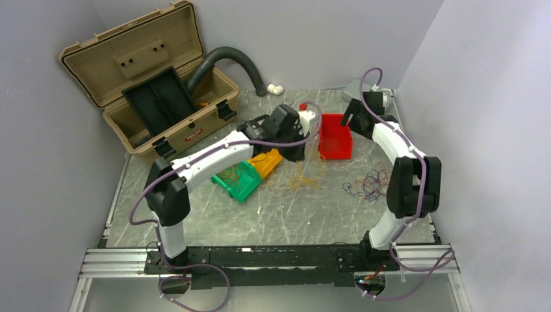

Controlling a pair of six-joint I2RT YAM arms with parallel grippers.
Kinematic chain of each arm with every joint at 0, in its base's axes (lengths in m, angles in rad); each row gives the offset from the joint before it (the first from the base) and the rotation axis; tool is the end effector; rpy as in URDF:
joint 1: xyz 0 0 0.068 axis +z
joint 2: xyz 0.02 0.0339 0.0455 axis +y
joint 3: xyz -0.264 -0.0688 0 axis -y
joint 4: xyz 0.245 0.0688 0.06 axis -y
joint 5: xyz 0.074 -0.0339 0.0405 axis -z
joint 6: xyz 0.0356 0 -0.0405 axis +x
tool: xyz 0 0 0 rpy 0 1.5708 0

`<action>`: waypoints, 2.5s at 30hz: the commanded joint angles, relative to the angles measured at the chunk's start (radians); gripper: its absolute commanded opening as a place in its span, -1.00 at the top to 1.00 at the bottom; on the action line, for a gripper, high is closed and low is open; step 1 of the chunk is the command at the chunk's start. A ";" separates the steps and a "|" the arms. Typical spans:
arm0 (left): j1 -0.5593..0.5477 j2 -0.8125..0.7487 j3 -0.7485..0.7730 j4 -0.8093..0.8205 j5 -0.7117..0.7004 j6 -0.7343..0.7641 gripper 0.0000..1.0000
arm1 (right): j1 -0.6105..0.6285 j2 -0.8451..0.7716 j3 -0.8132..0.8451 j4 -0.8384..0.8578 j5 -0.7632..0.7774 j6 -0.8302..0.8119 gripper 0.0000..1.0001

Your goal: Untangle the cables

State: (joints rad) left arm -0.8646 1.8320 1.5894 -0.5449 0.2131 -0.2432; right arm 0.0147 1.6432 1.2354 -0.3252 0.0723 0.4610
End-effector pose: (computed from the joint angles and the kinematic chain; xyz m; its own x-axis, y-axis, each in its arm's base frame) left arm 0.2650 -0.3223 0.2908 -0.6487 0.3979 -0.6488 0.7050 0.6352 -0.3154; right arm 0.3692 0.0029 0.2615 -0.5818 0.4352 -0.6871 0.3326 0.8983 0.2873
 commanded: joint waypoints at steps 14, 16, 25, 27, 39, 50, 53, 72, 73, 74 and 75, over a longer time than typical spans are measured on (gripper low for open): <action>0.115 0.032 0.715 -0.243 0.143 0.029 1.00 | 0.065 0.103 -0.072 0.077 -0.044 -0.023 0.51; 0.132 0.008 0.707 -0.185 0.187 0.008 1.00 | 0.087 0.072 -0.104 0.085 -0.053 -0.012 0.51; 0.148 -0.052 0.736 -0.041 0.263 -0.030 1.00 | 0.146 -0.046 -0.211 0.113 -0.118 0.039 0.50; 0.159 -0.070 0.714 -0.003 0.282 -0.044 1.00 | 0.167 -0.076 -0.234 0.118 -0.121 0.044 0.50; 0.183 -0.080 0.637 0.201 0.408 -0.171 1.00 | 0.218 -0.222 -0.299 0.104 -0.132 0.045 -0.49; 0.227 -0.007 0.582 0.352 0.463 -0.249 1.00 | 0.180 -0.373 -0.266 0.030 -0.155 0.030 -0.48; 0.232 -0.002 0.582 0.381 0.468 -0.256 1.00 | 0.162 -0.396 -0.253 0.022 -0.200 0.033 -0.54; 0.269 0.107 0.562 0.524 0.482 -0.320 1.00 | 0.088 -0.648 -0.464 0.266 -0.182 -0.009 -0.88; 0.267 0.121 0.554 0.519 0.474 -0.310 1.00 | 0.089 -0.656 -0.487 0.277 -0.168 -0.006 -0.88; 0.266 0.131 0.537 0.518 0.461 -0.293 1.00 | 0.090 -0.663 -0.498 0.282 -0.153 -0.004 -0.88; 0.262 0.139 0.507 0.520 0.442 -0.273 1.00 | 0.089 -0.668 -0.507 0.284 -0.143 -0.001 -0.88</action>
State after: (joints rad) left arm -0.5999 1.9430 2.1407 -0.0666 0.6884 -0.5446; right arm 0.1051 1.0134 0.7666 -0.1452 -0.1097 0.4721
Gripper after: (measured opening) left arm 0.014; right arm 0.942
